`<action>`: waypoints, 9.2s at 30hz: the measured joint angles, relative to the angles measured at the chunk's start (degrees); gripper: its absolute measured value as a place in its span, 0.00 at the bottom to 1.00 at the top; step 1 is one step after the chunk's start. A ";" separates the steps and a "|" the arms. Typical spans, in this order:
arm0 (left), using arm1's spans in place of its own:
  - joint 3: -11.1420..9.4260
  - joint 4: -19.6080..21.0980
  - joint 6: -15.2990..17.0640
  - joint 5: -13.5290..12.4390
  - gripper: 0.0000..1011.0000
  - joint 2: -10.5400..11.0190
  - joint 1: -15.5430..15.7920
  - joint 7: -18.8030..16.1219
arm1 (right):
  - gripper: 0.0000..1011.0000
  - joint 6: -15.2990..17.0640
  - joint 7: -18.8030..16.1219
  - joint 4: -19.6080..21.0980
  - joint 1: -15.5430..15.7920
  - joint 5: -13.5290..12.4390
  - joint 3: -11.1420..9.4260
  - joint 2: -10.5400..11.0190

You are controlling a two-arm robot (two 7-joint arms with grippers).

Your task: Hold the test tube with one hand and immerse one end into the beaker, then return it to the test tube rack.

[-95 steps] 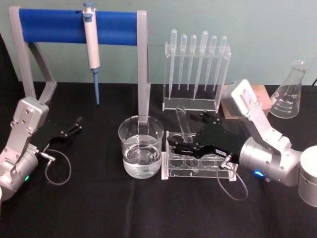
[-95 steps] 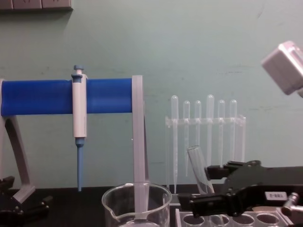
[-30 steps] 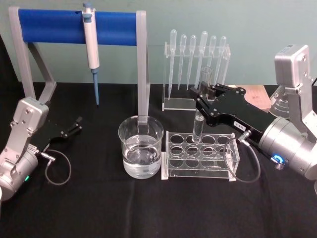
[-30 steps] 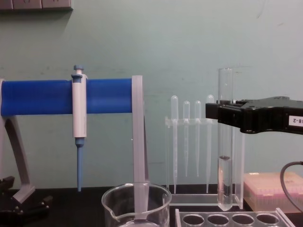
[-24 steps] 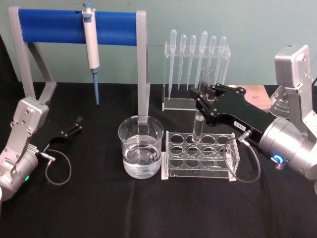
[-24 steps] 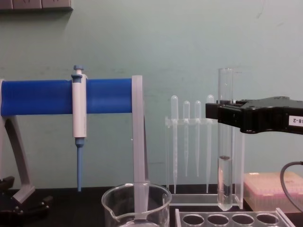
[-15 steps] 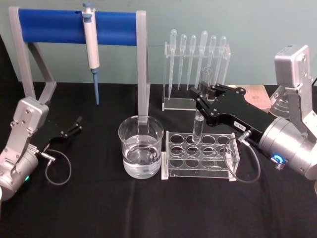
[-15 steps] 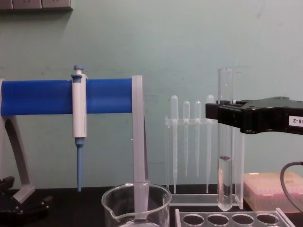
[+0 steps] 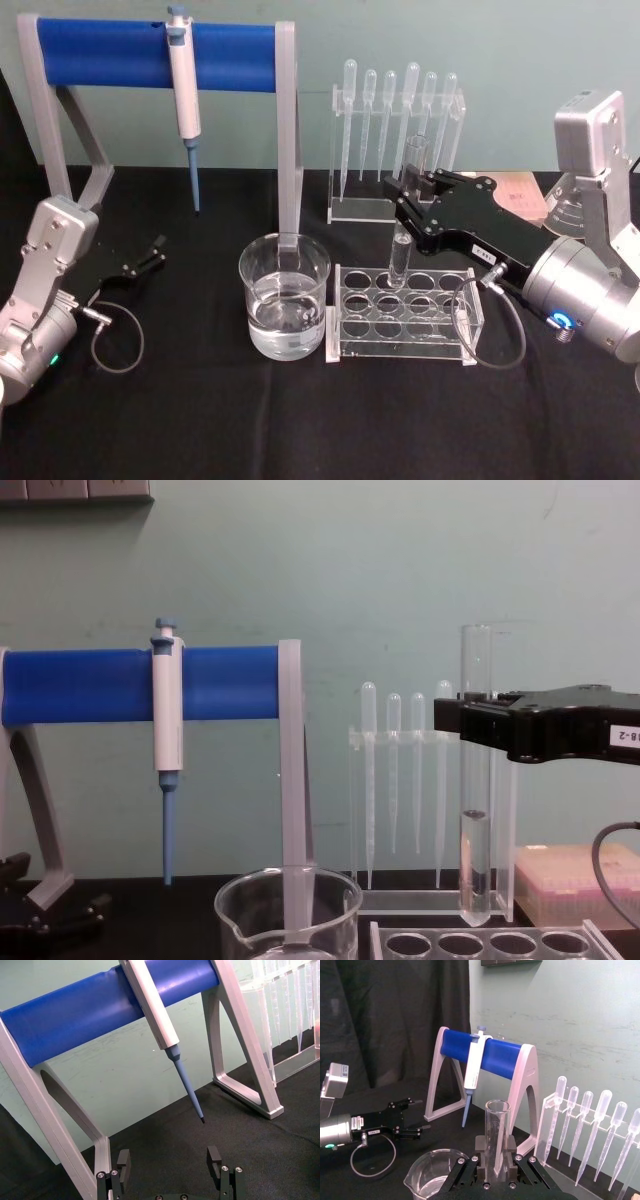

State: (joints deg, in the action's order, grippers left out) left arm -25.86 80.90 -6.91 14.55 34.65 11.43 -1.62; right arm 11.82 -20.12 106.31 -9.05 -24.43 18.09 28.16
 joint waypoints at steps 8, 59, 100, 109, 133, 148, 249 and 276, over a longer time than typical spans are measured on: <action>0.00 0.00 0.00 0.00 0.99 0.00 0.00 0.00 | 0.22 0.00 0.00 0.00 0.00 0.00 0.00 0.00; 0.00 0.00 0.00 0.00 0.99 0.00 0.00 0.00 | 0.22 0.00 0.00 0.00 0.00 0.00 0.00 0.00; 0.00 0.00 0.00 0.00 0.99 0.00 0.00 0.00 | 0.22 0.00 0.00 0.00 0.00 0.00 0.00 0.00; 0.00 0.00 0.00 0.00 0.99 0.00 0.00 0.00 | 0.22 0.80 -0.91 -0.12 -4.67 -1.17 3.08 -2.58; 0.00 0.00 0.00 0.00 0.99 0.00 0.00 0.00 | 0.22 -9.47 -3.98 -20.28 -11.31 4.28 13.71 -10.92; 0.00 0.00 0.00 0.00 0.99 0.00 0.00 0.00 | 0.22 -12.78 -5.12 -23.99 -9.72 6.43 13.31 -12.44; 0.00 0.00 0.00 0.00 0.99 0.00 0.00 0.00 | 0.22 -12.59 -5.10 -23.98 -9.98 6.32 13.44 -12.34; 0.00 0.00 0.00 0.00 0.99 0.00 0.00 0.00 | 0.22 -12.59 -5.10 -23.98 -9.99 6.32 13.44 -12.34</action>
State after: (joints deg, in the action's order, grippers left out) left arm -25.86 80.90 -6.91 14.55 34.65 11.43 -1.62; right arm -0.77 -25.22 82.33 -19.03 -18.11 31.54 15.82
